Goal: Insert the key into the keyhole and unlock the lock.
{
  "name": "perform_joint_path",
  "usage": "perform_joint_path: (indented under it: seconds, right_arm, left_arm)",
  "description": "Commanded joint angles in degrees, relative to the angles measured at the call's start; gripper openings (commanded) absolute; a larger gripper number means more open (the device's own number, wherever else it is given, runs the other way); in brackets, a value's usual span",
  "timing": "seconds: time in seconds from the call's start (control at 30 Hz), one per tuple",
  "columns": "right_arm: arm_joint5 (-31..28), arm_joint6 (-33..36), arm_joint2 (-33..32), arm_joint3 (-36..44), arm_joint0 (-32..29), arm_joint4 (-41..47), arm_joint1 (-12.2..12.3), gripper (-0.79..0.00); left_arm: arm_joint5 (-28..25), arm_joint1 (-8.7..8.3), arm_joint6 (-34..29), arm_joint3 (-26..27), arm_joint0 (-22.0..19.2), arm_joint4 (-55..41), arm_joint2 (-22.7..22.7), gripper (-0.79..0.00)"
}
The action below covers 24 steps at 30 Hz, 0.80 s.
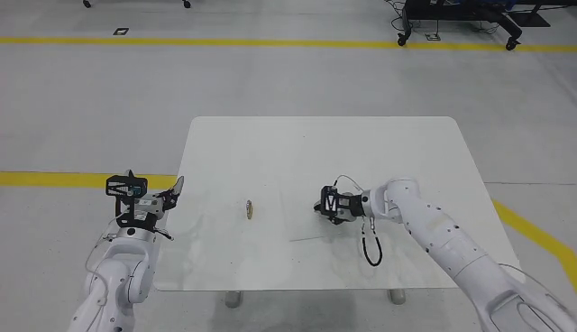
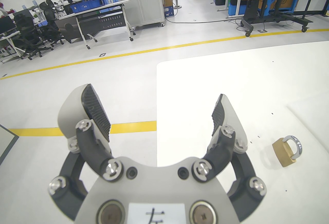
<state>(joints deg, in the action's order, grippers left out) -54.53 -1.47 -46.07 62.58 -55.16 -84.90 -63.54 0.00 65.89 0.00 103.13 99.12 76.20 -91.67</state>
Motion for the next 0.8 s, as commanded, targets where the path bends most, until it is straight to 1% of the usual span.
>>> perform_joint_path:
  seconds: [0.0,0.13,0.27,0.53,0.63,0.77]
  right_arm:
    - [0.22,-0.35,0.53,-0.61,0.40,-0.06,-0.28,-0.785]
    - [-0.30,-2.38,1.06,-1.45,1.13,-0.56,-0.54,-0.785]
    - [-0.12,-5.46,0.30,-0.79,0.94,-1.98,-0.09,-0.785]
    - [1.71,-16.48,-4.84,3.61,-3.38,-7.34,2.87,-0.785]
    - [1.86,-17.88,-6.30,4.70,-4.74,-8.85,3.73,-0.785]
    - [1.05,-16.85,-7.08,4.86,-5.35,-8.97,4.16,-0.785]
  left_arm:
    - [0.00,0.00,0.00,0.00,0.00,0.00,0.00,0.000]
    - [0.00,0.00,0.00,0.00,0.00,0.00,0.00,0.000]
    - [0.00,0.00,0.00,0.00,0.00,0.00,0.00,0.000]
    - [0.00,0.00,0.00,0.00,0.00,0.00,0.00,0.000]
    - [0.00,0.00,0.00,0.00,0.00,0.00,0.00,0.000]
    - [0.00,0.00,0.00,0.00,0.00,0.00,0.00,0.000]
